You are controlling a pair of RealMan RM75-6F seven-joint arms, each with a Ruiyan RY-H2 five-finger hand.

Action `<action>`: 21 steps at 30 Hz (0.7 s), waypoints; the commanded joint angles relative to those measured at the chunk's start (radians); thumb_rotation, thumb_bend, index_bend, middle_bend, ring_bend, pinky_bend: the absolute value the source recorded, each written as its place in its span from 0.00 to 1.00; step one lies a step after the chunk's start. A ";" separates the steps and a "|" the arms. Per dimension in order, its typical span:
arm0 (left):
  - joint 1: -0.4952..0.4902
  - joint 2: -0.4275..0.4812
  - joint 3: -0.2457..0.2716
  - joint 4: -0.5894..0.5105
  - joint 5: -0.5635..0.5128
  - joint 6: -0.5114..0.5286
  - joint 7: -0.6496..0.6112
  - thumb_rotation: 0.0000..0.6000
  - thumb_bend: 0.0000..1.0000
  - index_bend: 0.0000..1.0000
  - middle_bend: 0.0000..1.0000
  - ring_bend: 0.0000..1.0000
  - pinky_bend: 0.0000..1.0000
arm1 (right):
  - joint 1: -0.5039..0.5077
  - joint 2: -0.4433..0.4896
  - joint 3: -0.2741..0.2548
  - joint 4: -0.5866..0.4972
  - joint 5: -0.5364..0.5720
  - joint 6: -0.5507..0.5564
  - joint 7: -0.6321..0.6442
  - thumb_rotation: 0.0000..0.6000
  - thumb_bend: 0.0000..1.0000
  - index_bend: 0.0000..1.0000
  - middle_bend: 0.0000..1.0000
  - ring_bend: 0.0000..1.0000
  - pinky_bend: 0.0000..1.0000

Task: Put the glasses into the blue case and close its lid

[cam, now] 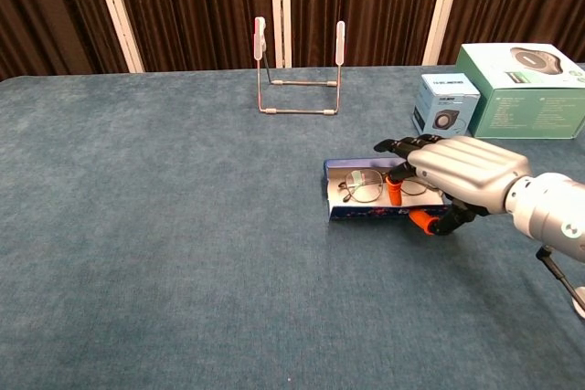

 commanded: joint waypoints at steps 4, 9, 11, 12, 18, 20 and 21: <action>0.001 0.001 0.001 -0.002 0.003 0.002 -0.001 1.00 0.00 0.00 0.00 0.00 0.00 | -0.011 0.040 -0.028 -0.038 -0.038 0.011 0.018 1.00 0.45 0.61 0.04 0.00 0.00; 0.004 0.005 0.003 -0.008 0.010 0.009 -0.005 1.00 0.00 0.00 0.00 0.00 0.00 | -0.025 0.119 -0.064 -0.130 -0.082 0.028 0.004 1.00 0.46 0.63 0.04 0.00 0.00; 0.006 0.007 0.005 -0.011 0.016 0.012 -0.007 1.00 0.00 0.00 0.00 0.00 0.00 | -0.031 0.163 -0.079 -0.182 -0.100 0.032 0.003 1.00 0.46 0.63 0.04 0.00 0.00; 0.007 0.007 0.007 -0.013 0.020 0.014 -0.006 1.00 0.00 0.00 0.00 0.00 0.00 | -0.034 0.198 -0.090 -0.222 -0.117 0.035 0.000 1.00 0.46 0.63 0.04 0.00 0.00; 0.008 0.009 0.010 -0.017 0.029 0.016 -0.006 1.00 0.00 0.00 0.00 0.00 0.00 | -0.027 0.292 -0.104 -0.345 -0.142 0.023 -0.047 1.00 0.47 0.63 0.04 0.00 0.00; 0.007 0.009 0.010 -0.017 0.031 0.016 -0.006 1.00 0.00 0.00 0.00 0.00 0.00 | -0.019 0.303 -0.101 -0.372 -0.137 0.008 -0.076 1.00 0.47 0.63 0.03 0.00 0.00; 0.007 0.009 0.010 -0.018 0.031 0.016 -0.006 1.00 0.00 0.00 0.00 0.00 0.00 | -0.016 0.303 -0.099 -0.377 -0.134 0.003 -0.086 1.00 0.46 0.63 0.03 0.00 0.00</action>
